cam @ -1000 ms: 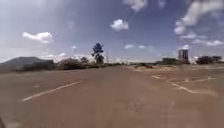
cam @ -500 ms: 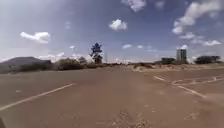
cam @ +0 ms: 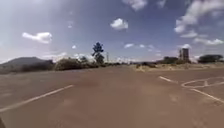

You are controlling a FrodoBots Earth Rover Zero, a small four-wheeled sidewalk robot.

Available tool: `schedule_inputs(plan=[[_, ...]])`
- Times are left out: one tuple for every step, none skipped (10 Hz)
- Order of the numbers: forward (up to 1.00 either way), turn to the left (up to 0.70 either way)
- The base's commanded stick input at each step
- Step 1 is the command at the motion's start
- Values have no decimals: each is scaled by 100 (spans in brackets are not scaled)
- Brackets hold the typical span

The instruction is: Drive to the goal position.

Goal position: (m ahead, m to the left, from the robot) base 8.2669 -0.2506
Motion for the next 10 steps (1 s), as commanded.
schedule_inputs(plan=[[100, 1], [100, 1], [100, 1], [100, 1], [100, 1], [100, 1], [100, 1], [100, 1], [100, -13], [100, -25]])
